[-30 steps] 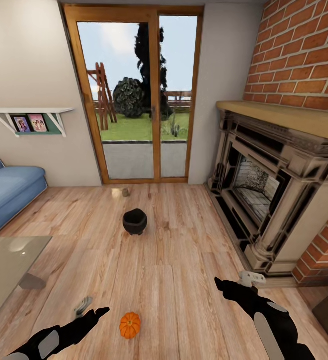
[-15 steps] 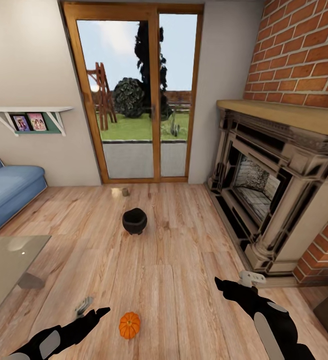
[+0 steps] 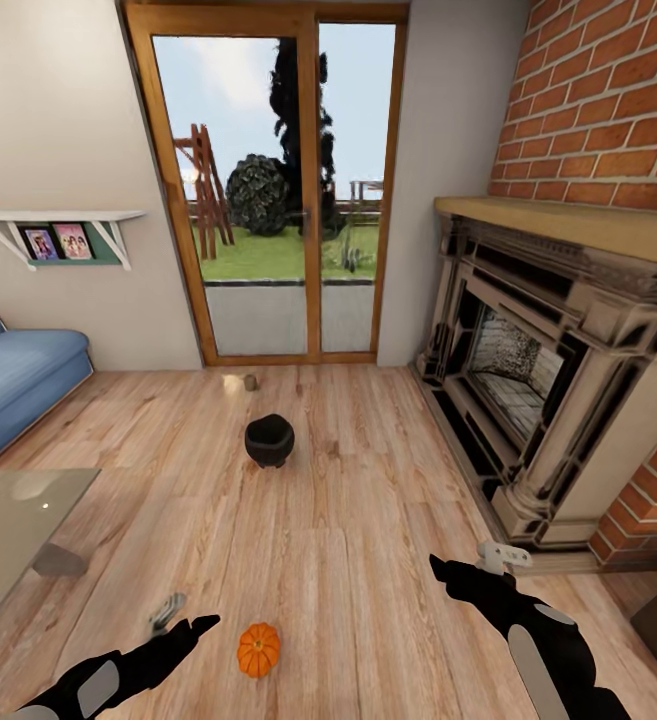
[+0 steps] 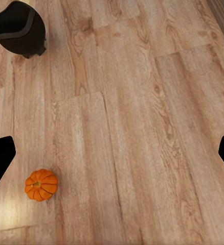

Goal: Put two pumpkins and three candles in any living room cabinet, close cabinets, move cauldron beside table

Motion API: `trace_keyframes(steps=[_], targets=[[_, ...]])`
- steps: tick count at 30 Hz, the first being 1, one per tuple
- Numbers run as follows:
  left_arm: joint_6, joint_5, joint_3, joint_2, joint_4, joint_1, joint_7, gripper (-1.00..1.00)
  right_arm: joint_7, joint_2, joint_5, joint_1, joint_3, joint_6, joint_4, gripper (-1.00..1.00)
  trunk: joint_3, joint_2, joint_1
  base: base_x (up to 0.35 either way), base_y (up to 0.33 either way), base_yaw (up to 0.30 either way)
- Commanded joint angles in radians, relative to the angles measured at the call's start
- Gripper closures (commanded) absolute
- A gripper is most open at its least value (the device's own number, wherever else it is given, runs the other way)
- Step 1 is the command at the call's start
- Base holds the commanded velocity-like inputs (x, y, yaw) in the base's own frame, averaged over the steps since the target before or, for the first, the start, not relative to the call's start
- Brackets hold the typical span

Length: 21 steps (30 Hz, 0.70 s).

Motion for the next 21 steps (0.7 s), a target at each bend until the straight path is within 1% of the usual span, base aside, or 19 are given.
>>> trace_keyframes(steps=[1,6,9,12,17,19,20,21], targets=[[0.010,0.000,0.008,0.000,0.000,-0.001,-0.003,-1.00,-0.010,-0.001,-0.010,-0.001,0.002,0.003,-0.001,-1.00,-0.004,-0.008,0.004,0.000,0.000,0.000],[0.010,0.000,0.008,0.000,-0.001,-0.001,-0.010,-1.00,-0.010,-0.001,-0.010,-0.001,0.002,0.003,-0.001,-1.00,-0.020,-0.043,0.023,0.000,0.000,0.000],[0.010,0.000,0.008,0.001,-0.001,-0.001,-0.032,-1.00,-0.010,-0.001,-0.010,-0.001,0.001,0.003,-0.001,-1.00,-0.029,-0.064,0.035,0.000,0.000,0.000],[0.010,-0.001,0.007,0.000,0.000,-0.001,-0.042,-1.00,-0.010,-0.001,-0.010,-0.001,0.001,0.003,-0.001,-1.00,-0.039,-0.085,0.046,0.000,0.000,0.000],[0.010,-0.001,0.007,-0.001,0.000,-0.001,-0.048,-1.00,-0.002,-0.002,-0.011,-0.001,0.003,0.002,-0.008,-1.00,-0.054,-0.120,0.065,0.000,0.000,0.000],[0.010,-0.001,0.007,-0.002,0.000,-0.001,-0.049,-1.00,0.052,-0.003,-0.011,0.000,0.001,0.002,-0.014,-1.00,-0.061,-0.134,0.073,0.000,0.000,0.000],[0.010,-0.001,0.007,-0.002,-0.001,-0.001,-0.050,-1.00,0.121,-0.004,-0.011,0.002,-0.004,0.002,-0.017,-1.00,-0.064,-0.141,0.077,0.000,0.000,0.000],[0.010,-0.001,0.007,-0.002,-0.001,-0.001,-0.050,-1.00,0.162,-0.005,-0.011,0.002,-0.007,0.003,-0.018,-1.00,-0.067,-0.148,0.081,0.000,0.000,0.000]])
